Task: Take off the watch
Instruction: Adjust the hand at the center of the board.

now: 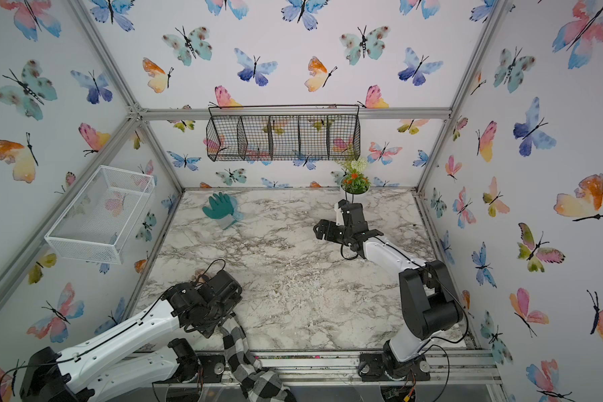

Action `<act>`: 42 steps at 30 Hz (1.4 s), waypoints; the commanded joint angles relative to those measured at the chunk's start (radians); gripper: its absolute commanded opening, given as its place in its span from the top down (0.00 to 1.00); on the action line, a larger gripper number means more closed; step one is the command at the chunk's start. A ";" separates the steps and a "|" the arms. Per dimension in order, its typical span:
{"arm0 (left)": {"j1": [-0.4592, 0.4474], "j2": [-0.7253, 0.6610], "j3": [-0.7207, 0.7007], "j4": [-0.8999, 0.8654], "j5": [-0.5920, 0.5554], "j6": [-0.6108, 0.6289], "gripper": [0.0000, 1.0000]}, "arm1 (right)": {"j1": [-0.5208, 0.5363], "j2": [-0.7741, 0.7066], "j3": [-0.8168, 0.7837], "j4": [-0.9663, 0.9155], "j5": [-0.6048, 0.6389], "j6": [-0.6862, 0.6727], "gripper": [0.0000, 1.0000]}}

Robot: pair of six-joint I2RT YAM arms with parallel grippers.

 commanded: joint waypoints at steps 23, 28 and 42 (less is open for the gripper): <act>-0.008 0.181 -0.093 0.124 -0.076 -0.009 0.12 | 0.000 -0.036 -0.038 -0.016 0.042 -0.011 0.06; -0.001 0.178 -0.131 0.161 -0.085 -0.003 0.16 | 0.001 -0.049 -0.040 -0.023 0.050 -0.011 0.06; 0.011 0.201 -0.154 0.250 -0.101 0.075 0.52 | 0.001 -0.061 -0.041 -0.033 0.069 0.003 0.06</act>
